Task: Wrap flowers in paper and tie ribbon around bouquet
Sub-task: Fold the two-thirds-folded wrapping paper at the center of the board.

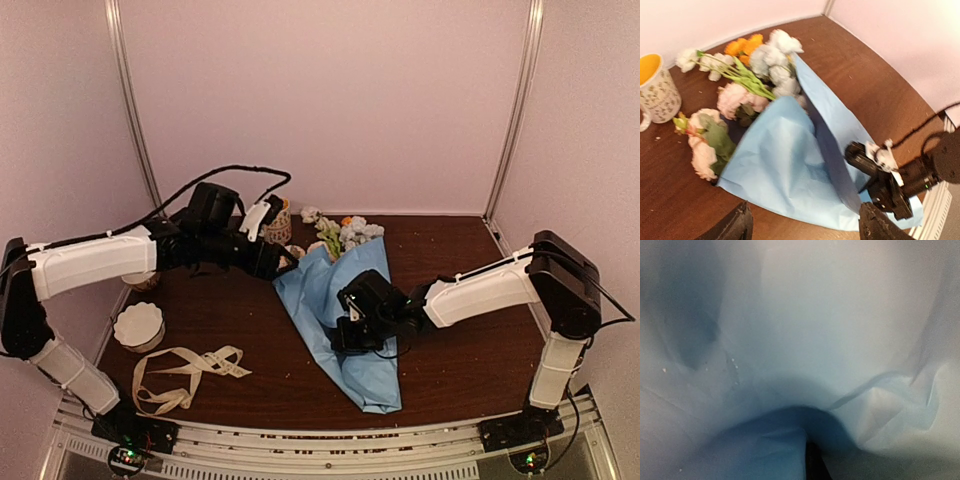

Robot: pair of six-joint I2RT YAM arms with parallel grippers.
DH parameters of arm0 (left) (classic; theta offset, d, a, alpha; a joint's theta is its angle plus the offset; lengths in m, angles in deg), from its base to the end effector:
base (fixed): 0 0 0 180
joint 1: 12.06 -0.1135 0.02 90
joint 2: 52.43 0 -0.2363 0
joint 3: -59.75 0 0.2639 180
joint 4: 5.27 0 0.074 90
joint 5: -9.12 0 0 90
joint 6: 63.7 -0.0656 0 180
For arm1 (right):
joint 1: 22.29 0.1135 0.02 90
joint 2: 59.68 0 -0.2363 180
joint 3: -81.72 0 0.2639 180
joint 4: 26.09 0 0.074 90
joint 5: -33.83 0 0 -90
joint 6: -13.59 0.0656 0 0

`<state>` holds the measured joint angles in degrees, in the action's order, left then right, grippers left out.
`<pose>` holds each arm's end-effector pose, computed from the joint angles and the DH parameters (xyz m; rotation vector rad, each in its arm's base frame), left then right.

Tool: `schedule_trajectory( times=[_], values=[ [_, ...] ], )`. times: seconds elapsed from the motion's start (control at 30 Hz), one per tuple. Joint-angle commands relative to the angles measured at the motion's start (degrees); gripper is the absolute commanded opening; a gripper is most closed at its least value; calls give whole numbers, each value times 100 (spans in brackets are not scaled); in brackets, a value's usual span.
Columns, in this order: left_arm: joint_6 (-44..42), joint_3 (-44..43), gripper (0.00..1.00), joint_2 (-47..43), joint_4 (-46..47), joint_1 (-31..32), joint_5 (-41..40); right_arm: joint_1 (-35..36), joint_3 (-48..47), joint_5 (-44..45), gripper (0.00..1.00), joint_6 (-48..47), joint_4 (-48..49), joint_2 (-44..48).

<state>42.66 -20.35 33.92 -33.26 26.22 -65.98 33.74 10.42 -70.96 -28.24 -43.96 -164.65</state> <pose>0.2885 -0.2492 0.2433 0.5832 2.1892 -0.8113 0.2019 0.3296 0.0879 -0.3139 2.7452 0.9798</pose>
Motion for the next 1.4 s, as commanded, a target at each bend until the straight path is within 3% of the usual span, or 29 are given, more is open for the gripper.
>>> schedule_trajectory(
  times=[0.0, 0.1, 0.27, 0.43, 0.5, 0.53, 0.63, 0.77, 1.0, 1.2, 1.37],
  values=[
    [-215, 381, 76, -71, 457, 967, -40, 95, -128, 131, 0, -33, -151, -104],
    [-58, 416, 77, 62, 627, 1151, -266, 100, -160, 141, 0, -44, -181, -112],
    [308, -29, 77, 549, -1, 1155, -1582, 116, -187, 130, 0, -35, -171, -102],
    [272, -313, 68, 1152, 24, 1155, -1508, 135, -189, 178, 0, -59, -233, -81],
    [260, -241, 57, 1166, 321, 1155, -1176, 138, -168, 207, 0, -66, -246, -50],
    [254, -175, 46, 1132, 476, 1155, -1024, 136, -161, 212, 0, -74, -256, -42],
    [155, -1, 0, 994, 648, 1140, -866, 140, -153, 222, 0, -132, -295, 23],
    [9, 209, 0, 928, 480, 874, -1092, 143, -107, 202, 6, -354, -322, 294],
    [-204, 471, 0, 1489, 784, 226, -696, 337, 621, 225, 20, -887, -20, 1029],
    [-210, 446, 0, 2008, 1089, 4, -399, 1082, 827, 199, 26, -1394, -225, 1083],
    [-227, 503, 0, 2176, 1190, -169, -342, 1718, 464, 334, 27, -1790, -786, 901]
  ],
)
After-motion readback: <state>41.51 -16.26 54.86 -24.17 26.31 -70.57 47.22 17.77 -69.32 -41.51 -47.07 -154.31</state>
